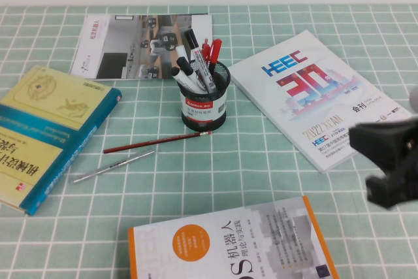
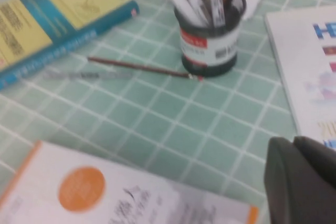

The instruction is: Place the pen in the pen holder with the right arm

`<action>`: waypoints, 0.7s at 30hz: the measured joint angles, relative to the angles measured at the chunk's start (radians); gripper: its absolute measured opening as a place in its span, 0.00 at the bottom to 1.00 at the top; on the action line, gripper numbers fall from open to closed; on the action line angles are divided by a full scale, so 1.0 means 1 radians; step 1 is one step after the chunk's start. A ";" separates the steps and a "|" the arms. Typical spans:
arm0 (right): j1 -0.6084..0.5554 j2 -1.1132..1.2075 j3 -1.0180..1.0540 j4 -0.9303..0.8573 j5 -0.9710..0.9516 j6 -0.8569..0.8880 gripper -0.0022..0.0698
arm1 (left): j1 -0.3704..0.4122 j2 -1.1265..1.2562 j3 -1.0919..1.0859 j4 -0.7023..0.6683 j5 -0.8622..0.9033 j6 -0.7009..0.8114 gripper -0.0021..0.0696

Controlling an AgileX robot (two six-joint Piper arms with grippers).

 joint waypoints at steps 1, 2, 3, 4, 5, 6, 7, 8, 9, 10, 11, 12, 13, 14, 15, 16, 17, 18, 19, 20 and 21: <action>0.000 -0.009 0.017 -0.010 0.002 0.000 0.00 | 0.000 0.000 0.000 0.000 0.000 0.000 0.02; 0.000 -0.019 0.036 -0.020 0.002 0.002 0.00 | 0.000 0.000 0.000 0.000 0.000 0.000 0.02; 0.000 -0.025 0.058 -0.027 0.002 0.002 0.00 | 0.000 0.000 0.000 0.000 0.000 0.000 0.02; 0.000 -0.031 0.076 -0.031 0.002 0.003 0.00 | 0.000 0.000 0.000 0.000 0.000 0.000 0.02; 0.000 -0.034 0.102 -0.036 -0.003 0.008 0.00 | 0.000 0.000 0.000 0.000 0.000 0.000 0.02; 0.000 -0.039 0.129 -0.039 -0.018 0.018 0.00 | 0.000 0.000 0.000 0.000 0.000 0.000 0.02; 0.000 -0.041 0.153 -0.047 -0.041 0.030 0.00 | 0.000 0.000 0.000 0.000 0.000 0.000 0.02; -0.006 -0.050 0.187 -0.059 -0.070 0.047 0.00 | 0.000 0.000 0.000 0.000 0.000 0.000 0.02; -0.022 -0.063 0.223 -0.066 -0.110 0.065 0.00 | 0.000 0.000 0.000 0.000 0.000 0.000 0.02; -0.041 -0.077 0.264 -0.070 -0.146 0.073 0.00 | 0.000 0.000 0.000 0.000 0.000 0.000 0.02; -0.076 -0.100 0.308 -0.074 -0.197 0.083 0.00 | 0.000 0.000 0.000 0.000 0.000 0.000 0.02; -0.119 -0.128 0.356 -0.077 -0.252 0.088 0.00 | 0.000 0.000 0.000 0.000 0.000 0.000 0.02; -0.165 -0.161 0.397 -0.079 -0.298 0.093 0.00 | 0.000 0.000 0.000 0.000 0.000 0.000 0.02; -0.213 -0.198 0.451 -0.081 -0.353 0.095 0.00 | 0.000 0.000 0.000 0.000 0.000 0.000 0.02; -0.260 -0.241 0.506 -0.081 -0.404 0.098 0.00 | 0.000 0.000 0.000 0.000 0.000 0.000 0.02; -0.297 -0.278 0.551 -0.083 -0.448 0.100 0.00 | 0.000 0.000 0.000 0.000 0.000 0.000 0.02; -0.341 -0.327 0.603 -0.084 -0.485 0.102 0.00 | 0.000 0.000 0.000 0.000 0.000 0.000 0.02; -0.385 -0.378 0.652 -0.084 -0.511 0.102 0.00 | 0.000 0.000 0.000 0.000 0.000 0.000 0.02; -0.418 -0.417 0.697 -0.086 -0.524 0.102 0.00 | 0.000 0.000 0.000 0.000 0.000 0.000 0.02; -0.456 -0.465 0.736 -0.086 -0.534 0.102 0.00 | 0.000 0.000 0.000 0.000 0.000 0.000 0.02; -0.489 -0.510 0.766 -0.086 -0.534 0.102 0.00 | 0.000 0.000 0.000 0.000 0.000 0.000 0.02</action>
